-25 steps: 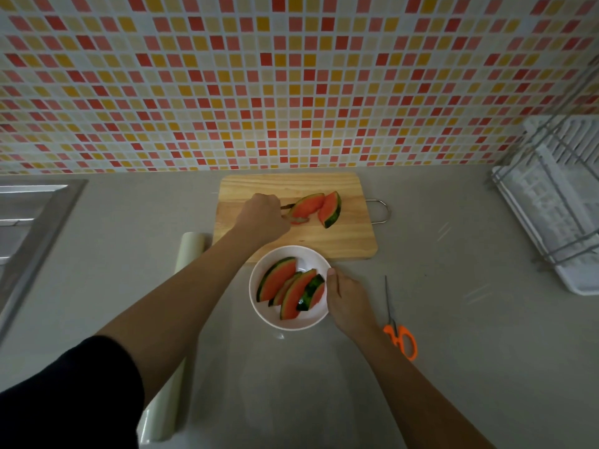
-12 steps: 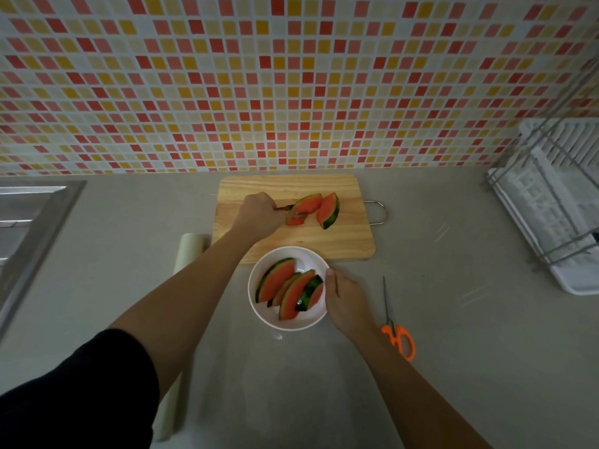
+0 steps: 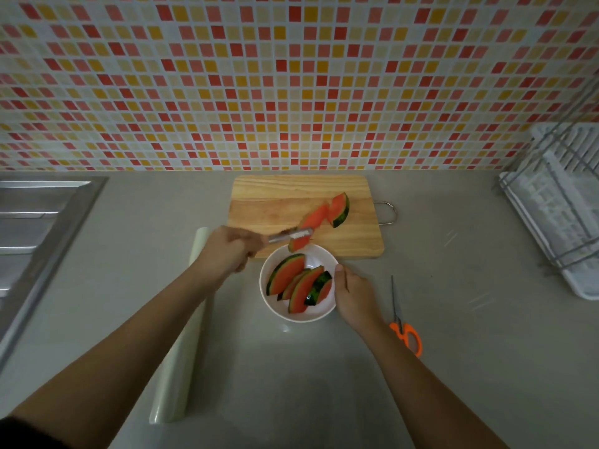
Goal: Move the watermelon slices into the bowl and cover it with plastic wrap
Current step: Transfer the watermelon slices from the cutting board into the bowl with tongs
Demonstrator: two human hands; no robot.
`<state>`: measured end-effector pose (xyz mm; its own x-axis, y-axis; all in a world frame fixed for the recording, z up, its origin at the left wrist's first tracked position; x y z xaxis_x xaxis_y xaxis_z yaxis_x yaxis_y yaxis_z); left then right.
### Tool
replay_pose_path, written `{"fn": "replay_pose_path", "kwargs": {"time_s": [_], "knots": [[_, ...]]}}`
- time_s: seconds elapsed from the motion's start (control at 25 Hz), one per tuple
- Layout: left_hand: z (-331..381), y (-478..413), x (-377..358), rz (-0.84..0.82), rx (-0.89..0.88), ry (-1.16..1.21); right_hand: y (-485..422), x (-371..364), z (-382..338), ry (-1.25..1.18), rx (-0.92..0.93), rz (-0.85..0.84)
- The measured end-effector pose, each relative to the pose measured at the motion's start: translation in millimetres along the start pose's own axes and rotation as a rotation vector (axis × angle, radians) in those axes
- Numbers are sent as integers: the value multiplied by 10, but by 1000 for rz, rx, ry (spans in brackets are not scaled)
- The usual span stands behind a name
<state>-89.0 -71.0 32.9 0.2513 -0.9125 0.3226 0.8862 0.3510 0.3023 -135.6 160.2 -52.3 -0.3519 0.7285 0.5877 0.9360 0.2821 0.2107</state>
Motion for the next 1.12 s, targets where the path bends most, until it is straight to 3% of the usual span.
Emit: {"fn": "replay_pose_path", "kwargs": {"time_s": [0.16, 0.32, 0.56, 0.76, 1.12], "knots": [[-191, 707, -159, 84, -361, -638, 6, 1, 3, -2, 12, 14], [-223, 862, -406, 112, -394, -844, -2, 16, -30, 42, 36, 9], [266, 530, -150, 262, -449, -799, 9, 11, -25, 20, 17, -2], [559, -342, -476, 27, -293, -724, 1, -7, -18, 29, 11, -12], [474, -801, -1208, -10, -246, -870, -19, -30, 8, 60, 15, 13]]}}
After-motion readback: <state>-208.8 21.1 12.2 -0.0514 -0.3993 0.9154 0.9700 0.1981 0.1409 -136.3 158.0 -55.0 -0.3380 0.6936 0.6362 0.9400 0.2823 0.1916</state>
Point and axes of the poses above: each hand's wrist, its own y-axis away from the middle knuckle, its own x-axis out of the back of the hand, z = x × y, the point moved 3 cm from there along -y, towards the middle knuckle, and after that the axes turned 2 degrees about -z, right-handed, at the moved point
